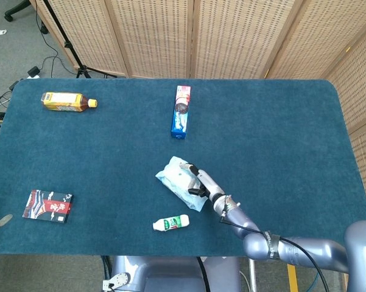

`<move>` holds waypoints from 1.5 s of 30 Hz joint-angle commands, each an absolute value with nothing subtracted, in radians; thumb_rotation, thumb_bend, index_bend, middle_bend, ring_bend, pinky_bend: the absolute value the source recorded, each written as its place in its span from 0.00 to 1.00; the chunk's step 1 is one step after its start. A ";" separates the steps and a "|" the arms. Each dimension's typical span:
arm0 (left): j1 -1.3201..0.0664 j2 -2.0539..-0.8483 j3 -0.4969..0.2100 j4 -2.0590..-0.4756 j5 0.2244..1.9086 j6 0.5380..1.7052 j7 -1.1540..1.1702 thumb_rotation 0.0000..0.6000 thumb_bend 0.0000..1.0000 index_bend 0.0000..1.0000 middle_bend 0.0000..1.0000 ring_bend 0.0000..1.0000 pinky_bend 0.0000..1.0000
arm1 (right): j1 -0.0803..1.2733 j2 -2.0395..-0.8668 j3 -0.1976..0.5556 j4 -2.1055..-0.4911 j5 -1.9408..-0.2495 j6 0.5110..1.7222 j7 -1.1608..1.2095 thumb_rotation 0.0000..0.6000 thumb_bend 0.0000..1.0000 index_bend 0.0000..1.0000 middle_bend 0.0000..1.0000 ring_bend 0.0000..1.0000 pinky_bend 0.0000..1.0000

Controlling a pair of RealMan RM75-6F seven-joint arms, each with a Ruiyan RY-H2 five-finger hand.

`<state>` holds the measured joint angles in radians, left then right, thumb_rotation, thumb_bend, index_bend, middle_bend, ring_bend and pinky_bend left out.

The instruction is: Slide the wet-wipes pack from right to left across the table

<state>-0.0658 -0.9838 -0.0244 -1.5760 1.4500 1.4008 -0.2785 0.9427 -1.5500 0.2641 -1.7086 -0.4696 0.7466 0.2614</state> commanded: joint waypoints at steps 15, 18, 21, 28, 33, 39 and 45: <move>-0.066 -0.982 -0.023 -1.572 1.455 1.402 -0.289 1.00 0.00 0.00 0.00 0.00 0.00 | 0.975 -1.593 0.315 -1.752 -0.419 0.799 0.184 1.00 1.00 0.13 0.00 0.00 0.00; -0.066 -0.983 -0.023 -1.573 1.456 1.402 -0.285 1.00 0.00 0.00 0.00 0.00 0.00 | 0.983 -1.603 0.325 -1.757 -0.413 0.795 0.177 1.00 1.00 0.13 0.00 0.00 0.00; -0.066 -0.984 -0.023 -1.574 1.454 1.402 -0.281 1.00 0.00 0.00 0.00 0.00 0.00 | 0.991 -1.612 0.337 -1.766 -0.416 0.787 0.171 1.00 1.00 0.13 0.00 0.00 0.00; -0.067 -0.982 -0.026 -1.570 1.444 1.397 -0.288 1.00 0.00 0.00 0.00 0.00 0.00 | 0.985 -1.588 0.366 -1.819 -0.466 0.790 0.162 1.00 1.00 0.13 0.00 0.00 0.00; -0.069 -0.982 -0.027 -1.568 1.441 1.392 -0.288 1.00 0.00 0.00 0.00 0.00 0.00 | 0.926 -1.508 0.393 -1.893 -0.618 0.832 0.166 1.00 1.00 0.13 0.00 0.00 0.00; -0.071 -0.986 -0.029 -1.573 1.458 1.408 -0.273 1.00 0.00 0.00 0.00 0.00 0.00 | 0.824 -1.393 0.396 -1.935 -0.876 0.897 0.176 1.00 0.82 0.12 0.00 0.00 0.00; -0.092 -0.979 -0.040 -1.579 1.506 1.428 -0.266 1.00 0.00 0.00 0.00 0.00 0.00 | 0.696 -1.269 0.302 -1.875 -1.232 1.133 0.002 1.00 0.13 0.10 0.00 0.00 0.00</move>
<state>-0.0836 -0.9827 -0.0358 -1.5755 1.4934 1.4228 -0.2706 0.7972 -1.3625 0.3636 -1.9096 -1.0176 0.9650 0.1176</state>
